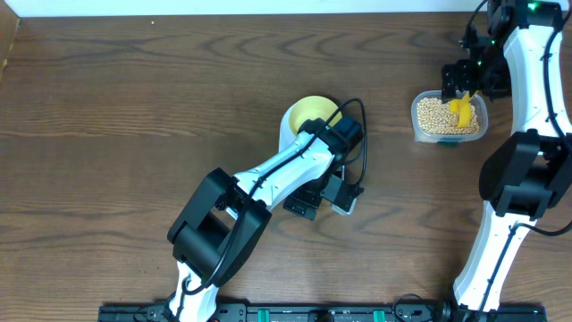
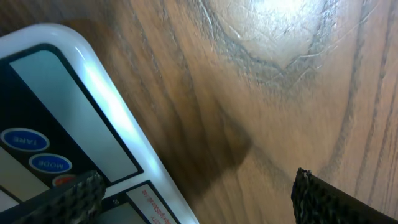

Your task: Scoop item into bowl and weigh 50g on scale

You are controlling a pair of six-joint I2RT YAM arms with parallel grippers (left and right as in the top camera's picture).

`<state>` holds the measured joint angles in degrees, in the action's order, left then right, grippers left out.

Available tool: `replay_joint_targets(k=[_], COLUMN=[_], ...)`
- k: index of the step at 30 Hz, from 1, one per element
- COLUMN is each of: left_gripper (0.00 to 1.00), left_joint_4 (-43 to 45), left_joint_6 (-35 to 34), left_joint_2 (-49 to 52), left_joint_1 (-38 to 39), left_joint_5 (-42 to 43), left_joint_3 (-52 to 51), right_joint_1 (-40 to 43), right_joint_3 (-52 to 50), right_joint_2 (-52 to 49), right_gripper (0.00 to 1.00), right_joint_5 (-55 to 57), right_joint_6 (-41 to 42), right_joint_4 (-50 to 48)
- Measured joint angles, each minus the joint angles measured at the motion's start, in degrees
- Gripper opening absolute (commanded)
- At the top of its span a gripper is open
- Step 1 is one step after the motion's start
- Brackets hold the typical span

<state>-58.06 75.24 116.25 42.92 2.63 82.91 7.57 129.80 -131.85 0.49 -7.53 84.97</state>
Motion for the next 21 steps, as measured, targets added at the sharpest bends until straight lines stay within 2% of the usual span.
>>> replay_joint_targets(k=[21], left_gripper=[0.98], left_joint_4=[0.48], left_joint_6=[0.74], left_joint_2=[0.35], left_joint_1=[-0.13], left_joint_5=[-0.24], left_joint_3=[0.00], right_joint_1=[0.00], right_joint_3=[0.00], right_joint_2=[0.00], right_gripper=[0.99], right_joint_5=[0.00], right_joint_6=[0.00], right_joint_4=[-0.02])
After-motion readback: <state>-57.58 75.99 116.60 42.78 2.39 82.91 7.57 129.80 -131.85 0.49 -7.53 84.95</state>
